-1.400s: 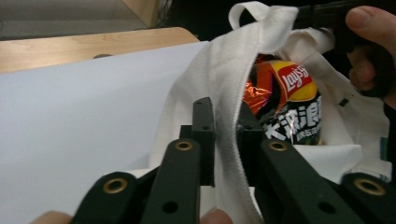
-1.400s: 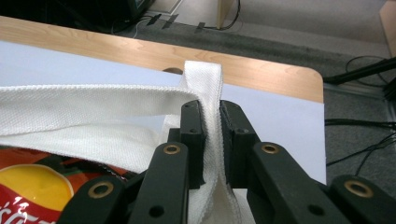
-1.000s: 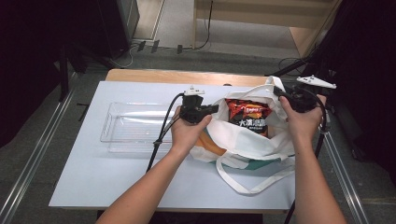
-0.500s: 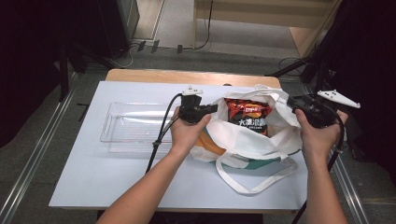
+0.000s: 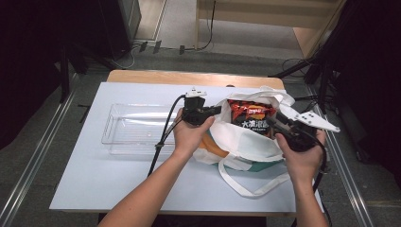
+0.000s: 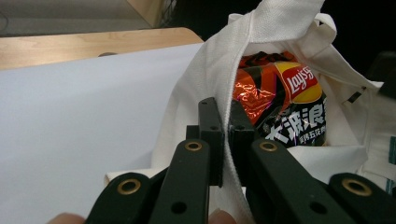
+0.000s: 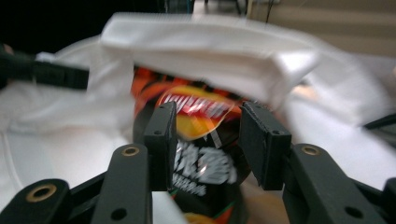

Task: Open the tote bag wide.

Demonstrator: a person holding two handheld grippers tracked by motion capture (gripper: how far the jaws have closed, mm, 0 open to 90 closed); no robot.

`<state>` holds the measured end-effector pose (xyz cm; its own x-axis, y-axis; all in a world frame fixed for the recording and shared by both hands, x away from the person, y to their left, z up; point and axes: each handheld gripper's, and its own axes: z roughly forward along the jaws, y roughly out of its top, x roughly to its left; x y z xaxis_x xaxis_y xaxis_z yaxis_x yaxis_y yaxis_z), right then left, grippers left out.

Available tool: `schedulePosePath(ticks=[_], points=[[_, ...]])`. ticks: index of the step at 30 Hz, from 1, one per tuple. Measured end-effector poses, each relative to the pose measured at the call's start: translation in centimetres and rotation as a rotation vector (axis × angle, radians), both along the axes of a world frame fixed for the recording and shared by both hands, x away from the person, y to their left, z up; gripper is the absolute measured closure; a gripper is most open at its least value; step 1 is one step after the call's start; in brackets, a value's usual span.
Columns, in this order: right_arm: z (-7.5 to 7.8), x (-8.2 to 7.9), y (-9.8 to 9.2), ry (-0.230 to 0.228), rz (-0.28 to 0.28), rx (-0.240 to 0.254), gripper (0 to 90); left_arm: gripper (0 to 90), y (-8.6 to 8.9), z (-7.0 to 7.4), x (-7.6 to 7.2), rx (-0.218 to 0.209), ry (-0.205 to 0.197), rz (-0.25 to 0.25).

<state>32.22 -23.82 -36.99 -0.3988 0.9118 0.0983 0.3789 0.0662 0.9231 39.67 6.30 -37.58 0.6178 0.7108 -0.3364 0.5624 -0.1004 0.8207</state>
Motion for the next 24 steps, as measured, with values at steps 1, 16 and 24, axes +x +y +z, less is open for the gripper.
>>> schedulePosePath(ticks=[1, 16, 24], points=[[-0.4, 0.3, 0.4, 0.017, 0.007, -0.009, 56.7, 89.1, 0.0, 0.0, 0.0, 0.001, -0.002, -0.001], [-2.6, 2.6, 2.0, 0.067, -0.058, -0.042, 82.7, 89.2, 0.1, 0.0, -0.1, -0.003, -0.009, -0.016], [-3.1, 0.8, 1.8, -0.03, -0.026, -0.034, 90.0, 89.1, -0.1, 0.1, -0.2, -0.016, -0.019, -0.004]])
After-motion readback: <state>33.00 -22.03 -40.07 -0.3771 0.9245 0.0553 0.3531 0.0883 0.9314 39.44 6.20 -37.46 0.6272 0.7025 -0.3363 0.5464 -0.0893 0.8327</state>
